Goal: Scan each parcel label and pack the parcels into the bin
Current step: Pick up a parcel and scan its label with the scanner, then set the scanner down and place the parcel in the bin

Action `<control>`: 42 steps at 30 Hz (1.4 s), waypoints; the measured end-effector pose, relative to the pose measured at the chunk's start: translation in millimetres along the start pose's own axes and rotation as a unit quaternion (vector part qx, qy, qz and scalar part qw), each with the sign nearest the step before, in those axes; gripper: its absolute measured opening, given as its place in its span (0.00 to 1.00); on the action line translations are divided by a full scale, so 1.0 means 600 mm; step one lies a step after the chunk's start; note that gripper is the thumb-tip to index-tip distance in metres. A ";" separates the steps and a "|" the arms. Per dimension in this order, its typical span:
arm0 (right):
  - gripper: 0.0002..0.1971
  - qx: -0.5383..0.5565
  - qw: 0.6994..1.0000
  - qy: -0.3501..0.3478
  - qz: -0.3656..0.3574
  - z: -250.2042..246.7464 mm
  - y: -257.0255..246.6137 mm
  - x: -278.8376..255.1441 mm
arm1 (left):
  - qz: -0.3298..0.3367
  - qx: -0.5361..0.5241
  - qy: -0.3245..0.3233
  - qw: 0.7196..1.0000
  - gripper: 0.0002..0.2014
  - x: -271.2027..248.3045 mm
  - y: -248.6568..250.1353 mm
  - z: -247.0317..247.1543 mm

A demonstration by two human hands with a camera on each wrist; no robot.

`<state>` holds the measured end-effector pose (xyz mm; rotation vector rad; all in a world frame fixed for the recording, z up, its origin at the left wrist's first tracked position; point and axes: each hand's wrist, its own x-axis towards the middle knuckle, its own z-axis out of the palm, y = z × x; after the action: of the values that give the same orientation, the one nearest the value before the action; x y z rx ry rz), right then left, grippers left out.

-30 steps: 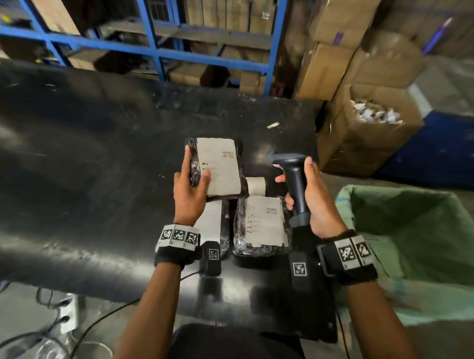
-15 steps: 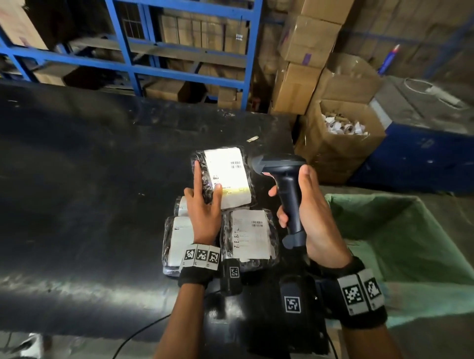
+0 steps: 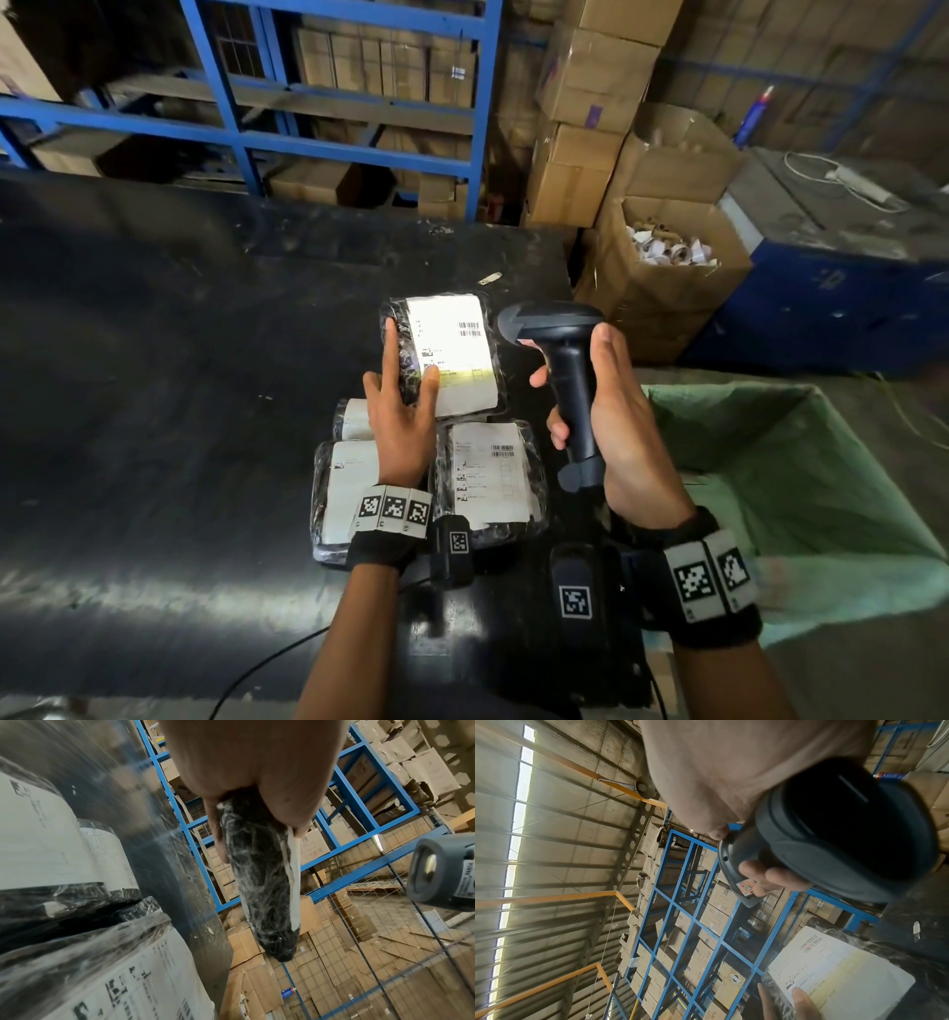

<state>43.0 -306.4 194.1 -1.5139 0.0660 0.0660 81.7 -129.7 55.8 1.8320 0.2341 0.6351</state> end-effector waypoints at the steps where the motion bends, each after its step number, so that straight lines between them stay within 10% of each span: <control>1: 0.18 -0.001 1.000 0.003 -0.002 0.001 0.000 0.002 | 0.001 -0.004 -0.001 1.000 0.35 0.001 0.001 -0.001; 20: 0.24 -0.036 0.998 0.058 0.008 -0.003 0.033 0.039 | 0.012 -0.007 -0.006 1.000 0.35 0.034 -0.018 0.002; 35: 0.24 -0.179 0.937 0.194 0.227 -0.135 0.459 -0.075 | -0.005 -0.009 -0.043 0.999 0.32 -0.013 -0.044 0.007; 42: 0.33 -0.339 0.901 0.201 0.182 -0.133 0.478 -0.096 | -0.067 -0.050 -0.111 0.990 0.31 -0.049 -0.054 0.017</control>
<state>-38.7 -370.1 -90.9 -2.1780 0.7244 0.0800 67.1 -140.0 14.6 1.7563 0.1727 0.3402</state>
